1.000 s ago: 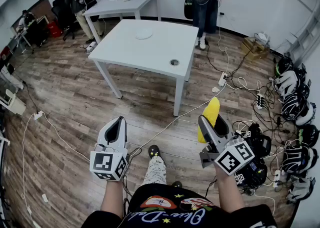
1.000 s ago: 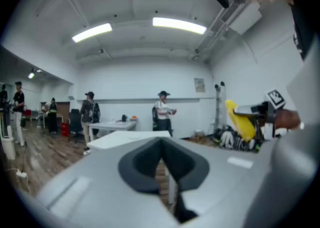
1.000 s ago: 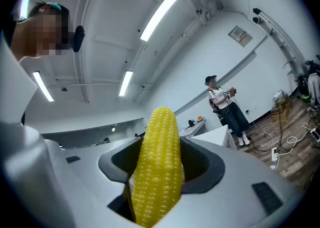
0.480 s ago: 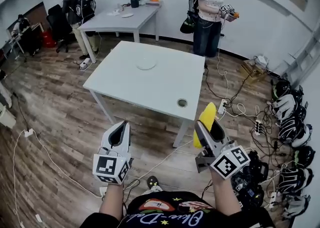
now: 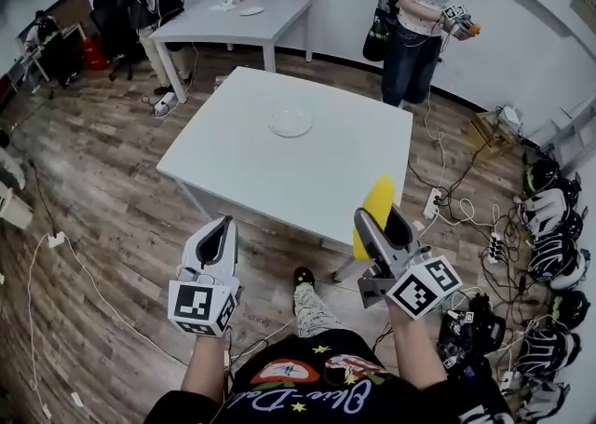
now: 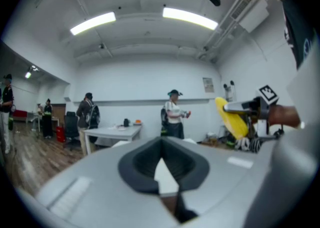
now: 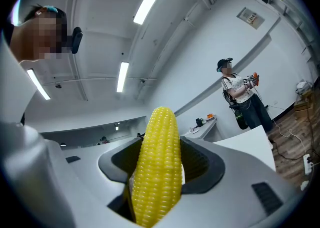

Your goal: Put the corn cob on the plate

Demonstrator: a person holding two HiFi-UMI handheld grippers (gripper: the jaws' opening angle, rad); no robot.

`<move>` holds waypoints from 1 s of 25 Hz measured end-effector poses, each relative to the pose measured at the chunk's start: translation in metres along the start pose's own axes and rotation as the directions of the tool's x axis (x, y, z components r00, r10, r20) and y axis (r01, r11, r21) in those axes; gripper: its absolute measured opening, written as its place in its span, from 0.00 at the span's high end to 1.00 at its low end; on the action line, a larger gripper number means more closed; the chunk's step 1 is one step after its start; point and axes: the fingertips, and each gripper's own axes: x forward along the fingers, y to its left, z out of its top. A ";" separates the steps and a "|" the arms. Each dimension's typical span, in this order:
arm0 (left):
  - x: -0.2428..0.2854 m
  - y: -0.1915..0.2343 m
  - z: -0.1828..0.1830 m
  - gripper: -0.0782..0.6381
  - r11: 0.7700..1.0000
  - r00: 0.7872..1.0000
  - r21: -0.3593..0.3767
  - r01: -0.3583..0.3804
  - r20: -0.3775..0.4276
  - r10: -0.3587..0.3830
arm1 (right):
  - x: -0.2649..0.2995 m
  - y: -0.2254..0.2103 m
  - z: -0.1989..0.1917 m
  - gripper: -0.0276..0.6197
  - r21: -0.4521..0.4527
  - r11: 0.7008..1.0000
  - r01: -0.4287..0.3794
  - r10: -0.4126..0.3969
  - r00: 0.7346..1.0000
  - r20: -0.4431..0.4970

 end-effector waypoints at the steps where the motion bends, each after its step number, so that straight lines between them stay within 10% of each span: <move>1: 0.013 0.009 -0.001 0.89 1.000 1.000 0.005 -0.007 0.001 0.007 | 0.017 -0.009 0.001 0.58 -0.003 1.000 -0.008 0.008 1.000 0.004; 14: 0.187 0.098 0.003 0.89 0.996 0.996 -0.003 -0.090 -0.024 0.090 | 0.252 -0.154 -0.037 0.58 -0.082 0.994 -0.073 0.054 0.976 -0.212; 25: 0.233 0.152 -0.022 0.89 0.991 0.987 -0.048 -0.125 -0.111 0.119 | 0.394 -0.227 -0.139 0.58 -0.168 0.984 -0.063 -0.037 0.846 -0.532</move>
